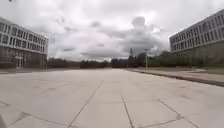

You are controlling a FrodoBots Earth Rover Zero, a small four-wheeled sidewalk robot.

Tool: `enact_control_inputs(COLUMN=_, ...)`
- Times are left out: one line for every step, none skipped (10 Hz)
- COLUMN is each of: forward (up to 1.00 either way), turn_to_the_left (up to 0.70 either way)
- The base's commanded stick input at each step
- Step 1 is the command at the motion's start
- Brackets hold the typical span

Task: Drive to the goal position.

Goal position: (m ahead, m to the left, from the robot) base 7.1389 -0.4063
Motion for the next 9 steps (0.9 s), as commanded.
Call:
enact_control_inputs(forward=0.7, turn_to_the_left=0.0)
enact_control_inputs(forward=0.7, turn_to_the_left=0.0)
enact_control_inputs(forward=0.7, turn_to_the_left=0.0)
enact_control_inputs(forward=0.7, turn_to_the_left=0.0)
enact_control_inputs(forward=0.7, turn_to_the_left=0.0)
enact_control_inputs(forward=0.7, turn_to_the_left=0.0)
enact_control_inputs(forward=0.7, turn_to_the_left=0.0)
enact_control_inputs(forward=0.7, turn_to_the_left=0.0)
enact_control_inputs(forward=0.7, turn_to_the_left=0.0)
